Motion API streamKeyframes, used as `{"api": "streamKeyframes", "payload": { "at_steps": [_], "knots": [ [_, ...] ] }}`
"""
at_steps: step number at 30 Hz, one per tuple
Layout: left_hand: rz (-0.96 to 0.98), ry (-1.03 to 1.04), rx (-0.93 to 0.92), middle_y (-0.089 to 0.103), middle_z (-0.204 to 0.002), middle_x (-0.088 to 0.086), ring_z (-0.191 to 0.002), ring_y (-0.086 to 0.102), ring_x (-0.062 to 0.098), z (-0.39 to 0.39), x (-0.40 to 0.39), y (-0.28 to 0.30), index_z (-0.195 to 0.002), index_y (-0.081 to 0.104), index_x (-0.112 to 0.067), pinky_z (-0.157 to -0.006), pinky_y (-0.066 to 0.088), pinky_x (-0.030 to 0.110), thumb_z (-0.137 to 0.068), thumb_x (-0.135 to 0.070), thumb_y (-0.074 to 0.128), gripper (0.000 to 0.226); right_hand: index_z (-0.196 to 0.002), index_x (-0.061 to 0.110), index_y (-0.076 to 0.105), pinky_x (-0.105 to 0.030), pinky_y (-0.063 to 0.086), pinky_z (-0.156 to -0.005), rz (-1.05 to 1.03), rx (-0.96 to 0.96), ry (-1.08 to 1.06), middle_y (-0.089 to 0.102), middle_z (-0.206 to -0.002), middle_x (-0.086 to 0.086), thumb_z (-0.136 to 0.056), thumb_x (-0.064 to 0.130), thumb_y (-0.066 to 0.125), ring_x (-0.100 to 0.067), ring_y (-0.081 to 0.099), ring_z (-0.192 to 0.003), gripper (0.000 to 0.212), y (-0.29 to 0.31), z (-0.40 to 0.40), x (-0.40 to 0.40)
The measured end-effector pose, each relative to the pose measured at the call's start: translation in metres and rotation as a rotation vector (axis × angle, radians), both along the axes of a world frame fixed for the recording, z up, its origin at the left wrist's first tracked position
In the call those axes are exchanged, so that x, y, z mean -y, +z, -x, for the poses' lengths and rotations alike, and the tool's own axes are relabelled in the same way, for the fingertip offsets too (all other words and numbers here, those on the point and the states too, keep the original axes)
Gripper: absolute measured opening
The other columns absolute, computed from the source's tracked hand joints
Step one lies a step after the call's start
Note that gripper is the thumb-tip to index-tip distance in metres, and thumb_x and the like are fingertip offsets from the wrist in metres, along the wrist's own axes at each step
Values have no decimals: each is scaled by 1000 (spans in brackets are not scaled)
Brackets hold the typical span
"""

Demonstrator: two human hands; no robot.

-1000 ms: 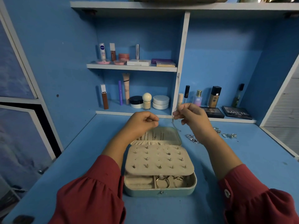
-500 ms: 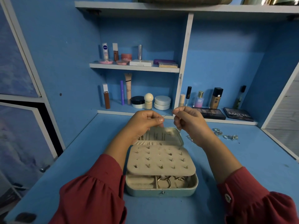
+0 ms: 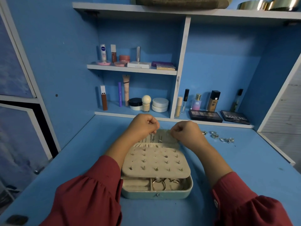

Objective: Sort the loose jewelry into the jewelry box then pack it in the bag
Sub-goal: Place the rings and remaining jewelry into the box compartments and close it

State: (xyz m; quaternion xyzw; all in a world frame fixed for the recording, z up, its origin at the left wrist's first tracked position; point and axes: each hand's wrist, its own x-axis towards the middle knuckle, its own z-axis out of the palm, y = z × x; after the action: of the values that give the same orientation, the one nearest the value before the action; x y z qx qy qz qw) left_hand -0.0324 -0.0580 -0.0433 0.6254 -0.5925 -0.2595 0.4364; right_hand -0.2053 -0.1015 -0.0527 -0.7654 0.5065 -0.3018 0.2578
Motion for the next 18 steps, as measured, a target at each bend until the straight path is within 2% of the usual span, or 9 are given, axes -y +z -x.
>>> {"api": "streamKeyframes", "payload": {
  "at_steps": [2,6,9,14,18],
  "knots": [
    [-11,-20,136,65,-69,-8,-64,61,6,-1,6,2,-84,69,-8,-68,50,25,-87,-9,61,9,-56,25,56,-20,40,-55,37,-63,-17,59,-65,7,-83,9,61,-11,54,-66,31,-2,-2,1],
    [-53,-63,499,63,-83,-5,-80,59,13,4,16,11,-89,68,-13,-74,49,29,-90,-14,56,13,-73,13,69,-25,48,-62,48,-122,-84,66,-76,-1,-83,12,59,-15,59,-72,13,-3,-4,4],
    [-74,-87,712,62,-95,-2,-87,58,18,12,25,12,-95,65,-19,-78,51,34,-91,-16,52,14,-74,11,69,-22,45,-56,45,-138,-113,66,-77,-3,-80,10,59,-18,60,-72,11,-3,-5,4],
    [-57,-124,841,55,-95,-1,-88,56,22,21,31,10,-101,62,-23,-69,46,32,-92,-14,49,18,-63,13,60,-19,31,-46,80,-101,-184,62,-72,-1,-75,7,63,-13,52,-64,14,1,-1,4],
    [-18,-146,878,56,-92,0,-84,55,24,21,32,7,-99,59,-21,-65,43,32,-92,-13,48,15,-73,4,66,-20,33,-47,66,-125,-215,66,-78,-8,-75,9,64,-17,54,-70,5,1,1,6]
  ]
}}
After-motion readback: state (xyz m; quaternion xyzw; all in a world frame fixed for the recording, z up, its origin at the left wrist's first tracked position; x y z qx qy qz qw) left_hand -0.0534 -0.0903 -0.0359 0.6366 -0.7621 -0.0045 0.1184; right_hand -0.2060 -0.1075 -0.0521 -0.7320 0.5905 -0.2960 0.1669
